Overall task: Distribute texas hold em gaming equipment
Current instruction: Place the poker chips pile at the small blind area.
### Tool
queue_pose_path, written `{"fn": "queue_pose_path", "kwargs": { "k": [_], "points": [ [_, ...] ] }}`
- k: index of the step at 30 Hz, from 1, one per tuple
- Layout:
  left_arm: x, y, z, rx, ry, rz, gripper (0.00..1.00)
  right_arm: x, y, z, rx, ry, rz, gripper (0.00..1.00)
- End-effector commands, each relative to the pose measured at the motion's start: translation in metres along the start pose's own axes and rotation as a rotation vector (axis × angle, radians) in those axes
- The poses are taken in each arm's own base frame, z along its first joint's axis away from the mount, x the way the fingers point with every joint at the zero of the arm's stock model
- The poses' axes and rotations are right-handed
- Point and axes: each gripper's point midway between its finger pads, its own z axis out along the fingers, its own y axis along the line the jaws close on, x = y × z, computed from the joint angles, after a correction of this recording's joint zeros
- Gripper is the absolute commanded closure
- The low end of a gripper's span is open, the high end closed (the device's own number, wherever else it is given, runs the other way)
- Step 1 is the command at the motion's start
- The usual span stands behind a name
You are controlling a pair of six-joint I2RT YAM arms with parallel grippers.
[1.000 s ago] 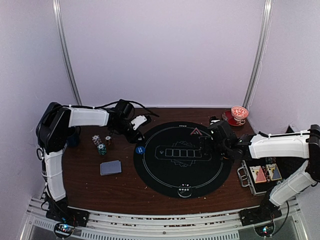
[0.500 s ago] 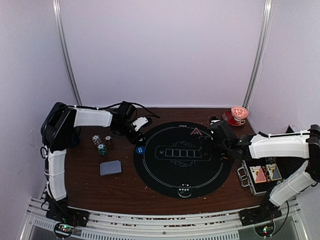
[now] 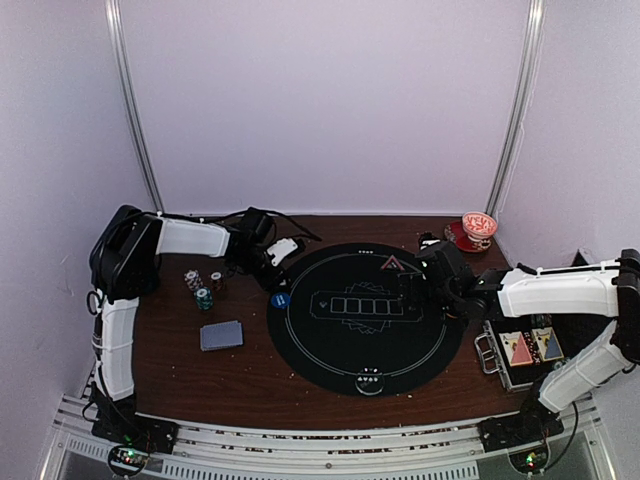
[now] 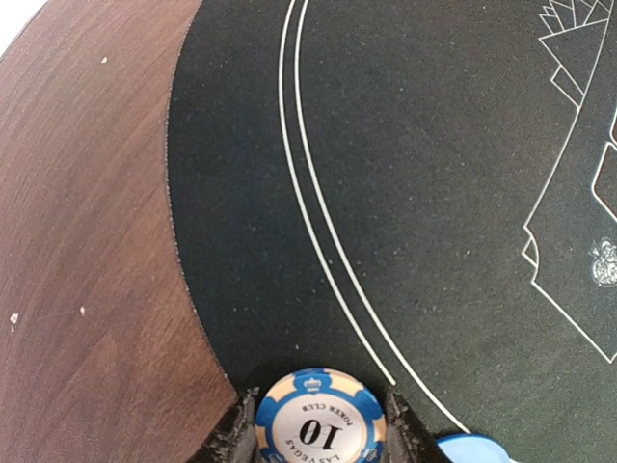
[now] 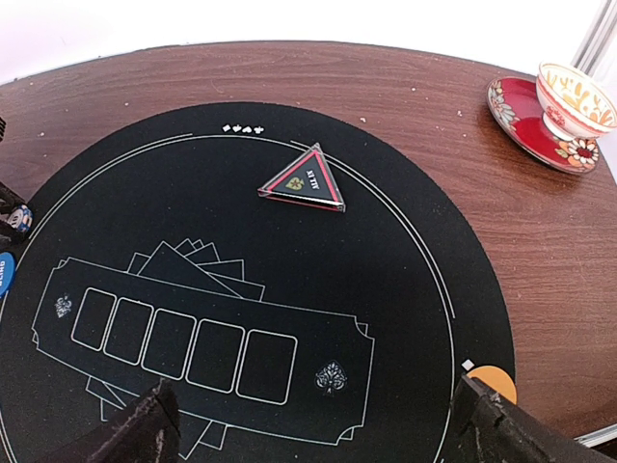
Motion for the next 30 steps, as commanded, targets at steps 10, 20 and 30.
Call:
{"fn": "queue_pose_path", "kwargs": {
  "k": [10, 20, 30],
  "points": [
    [-0.011, -0.003, -0.001, 0.012, -0.036, 0.004, 0.76, -0.007, 0.001, -0.001, 0.012, -0.014, -0.003, 0.00],
    [-0.009, -0.006, -0.004, 0.019, -0.036, 0.009, 0.76, -0.007, 0.002, -0.001, 0.011, -0.015, -0.003, 0.00],
    [-0.014, 0.002, -0.011, -0.024, -0.039, 0.014, 0.44, -0.007, 0.002, -0.001, 0.009, -0.015, -0.003, 0.00]
  ]
}}
